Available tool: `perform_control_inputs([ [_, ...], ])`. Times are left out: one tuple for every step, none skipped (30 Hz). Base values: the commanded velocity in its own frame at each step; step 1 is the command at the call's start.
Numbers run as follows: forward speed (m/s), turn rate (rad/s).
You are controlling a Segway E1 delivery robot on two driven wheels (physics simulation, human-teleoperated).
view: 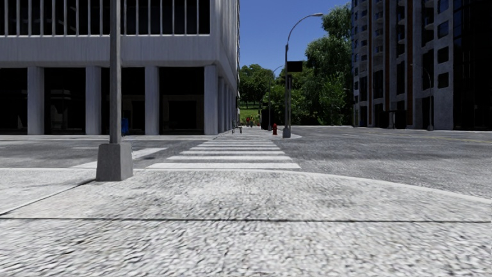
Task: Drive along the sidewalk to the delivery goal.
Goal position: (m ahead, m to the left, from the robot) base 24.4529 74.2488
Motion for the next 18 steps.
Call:
perform_control_inputs([
  [2.0,0.0],
  [2.0,0.0],
  [2.0,0.0],
  [2.0,0.0],
  [2.0,0.0],
  [2.0,0.0],
  [2.0,0.0],
  [2.0,0.0],
  [2.0,0.0],
  [2.0,0.0],
  [2.0,0.0],
  [2.0,0.0],
  [2.0,0.0],
  [2.0,0.0],
  [2.0,0.0],
  [2.0,0.0],
  [2.0,0.0],
  [2.0,0.0],
])
